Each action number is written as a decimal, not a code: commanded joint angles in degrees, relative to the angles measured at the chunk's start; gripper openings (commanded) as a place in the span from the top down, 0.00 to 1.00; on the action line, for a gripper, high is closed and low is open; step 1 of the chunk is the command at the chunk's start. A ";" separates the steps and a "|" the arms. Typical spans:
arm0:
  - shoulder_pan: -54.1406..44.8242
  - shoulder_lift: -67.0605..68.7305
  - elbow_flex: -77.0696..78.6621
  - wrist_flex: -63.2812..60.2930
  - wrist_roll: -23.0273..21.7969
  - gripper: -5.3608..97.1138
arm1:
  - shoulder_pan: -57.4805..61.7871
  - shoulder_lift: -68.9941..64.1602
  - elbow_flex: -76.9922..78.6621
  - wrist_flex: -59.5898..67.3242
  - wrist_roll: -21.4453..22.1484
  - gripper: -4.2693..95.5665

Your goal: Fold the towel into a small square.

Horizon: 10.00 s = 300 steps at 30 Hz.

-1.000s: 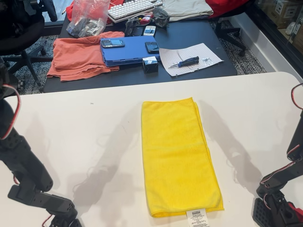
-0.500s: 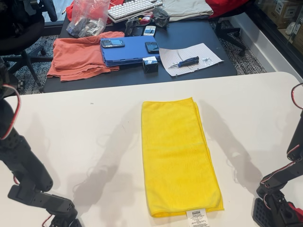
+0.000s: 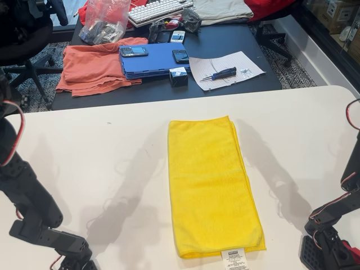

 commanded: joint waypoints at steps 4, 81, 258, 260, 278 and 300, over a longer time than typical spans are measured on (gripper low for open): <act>0.00 0.18 0.09 -0.09 0.09 0.90 | 0.00 0.09 0.09 0.09 -0.09 0.85; 0.00 0.18 0.09 -0.09 0.09 0.90 | 0.00 0.09 0.09 0.09 -0.09 0.85; -79.37 0.97 81.12 55.46 1.49 0.95 | -4.92 14.15 39.29 75.85 0.62 0.85; -74.62 0.97 76.64 60.21 0.35 0.95 | -4.92 14.68 39.38 75.85 0.53 0.85; -16.26 0.44 66.62 81.47 -1.05 0.95 | -4.04 11.51 39.11 75.85 0.53 0.85; 2.99 0.79 62.05 67.76 0.00 0.68 | -3.96 11.07 38.85 75.85 0.44 0.80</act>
